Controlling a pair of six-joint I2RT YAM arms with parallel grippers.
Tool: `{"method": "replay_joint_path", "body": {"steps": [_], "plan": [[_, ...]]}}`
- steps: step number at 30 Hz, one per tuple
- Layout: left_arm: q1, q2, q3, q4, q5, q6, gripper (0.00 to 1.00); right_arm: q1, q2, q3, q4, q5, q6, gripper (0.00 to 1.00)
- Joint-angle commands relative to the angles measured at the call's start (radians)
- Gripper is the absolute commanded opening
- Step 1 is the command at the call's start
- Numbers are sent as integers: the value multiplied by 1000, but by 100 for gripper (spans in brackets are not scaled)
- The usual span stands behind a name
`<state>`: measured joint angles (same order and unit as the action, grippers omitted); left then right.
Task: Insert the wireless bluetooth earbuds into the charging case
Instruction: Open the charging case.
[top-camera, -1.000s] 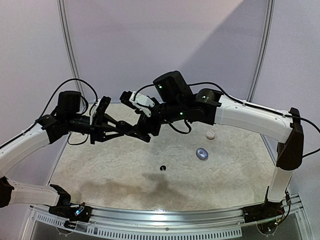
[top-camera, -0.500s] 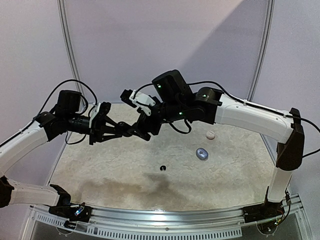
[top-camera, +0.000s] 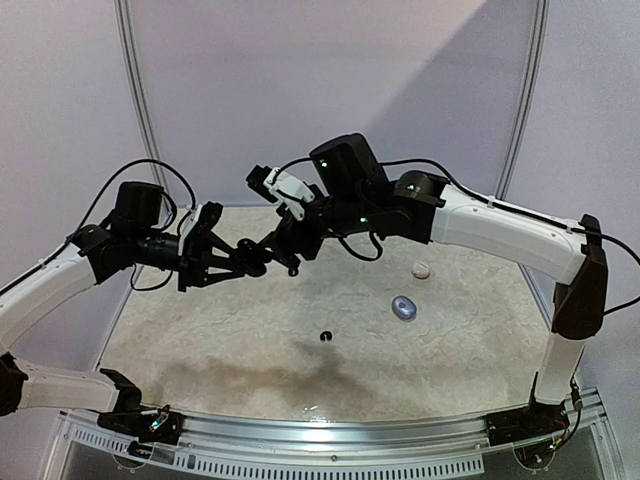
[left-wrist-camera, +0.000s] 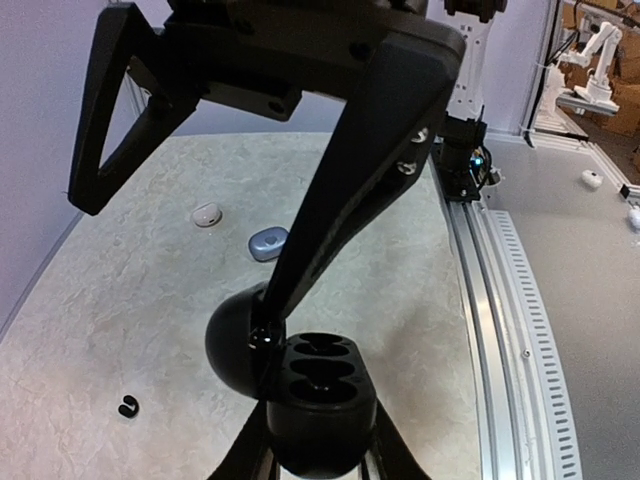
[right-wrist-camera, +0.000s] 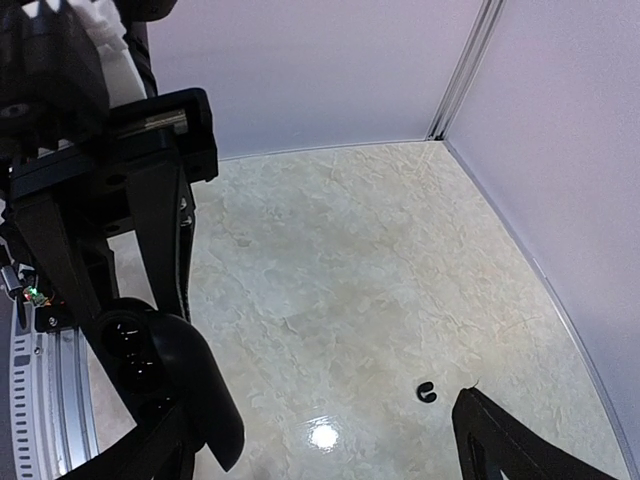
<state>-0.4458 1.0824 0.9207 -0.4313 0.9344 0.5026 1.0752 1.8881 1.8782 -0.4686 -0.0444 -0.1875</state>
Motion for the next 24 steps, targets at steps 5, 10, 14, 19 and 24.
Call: {"method": "replay_joint_path", "body": {"steps": [5, 10, 14, 19, 24], "plan": [[-6, -11, -75, 293, 71, -360, 0, -22, 33, 44, 19, -49, 22, 90], [-4, -4, -97, 372, 68, -434, 0, -31, 29, 38, 13, -80, 41, 90], [-2, -2, -103, 385, 55, -465, 0, -35, 16, 28, 29, -110, 53, 91], [-1, -1, -112, 398, 36, -496, 0, -64, -13, -14, 111, -155, 120, 91], [3, 1, -119, 399, 19, -499, 0, -89, -58, -57, 201, -196, 181, 91]]}}
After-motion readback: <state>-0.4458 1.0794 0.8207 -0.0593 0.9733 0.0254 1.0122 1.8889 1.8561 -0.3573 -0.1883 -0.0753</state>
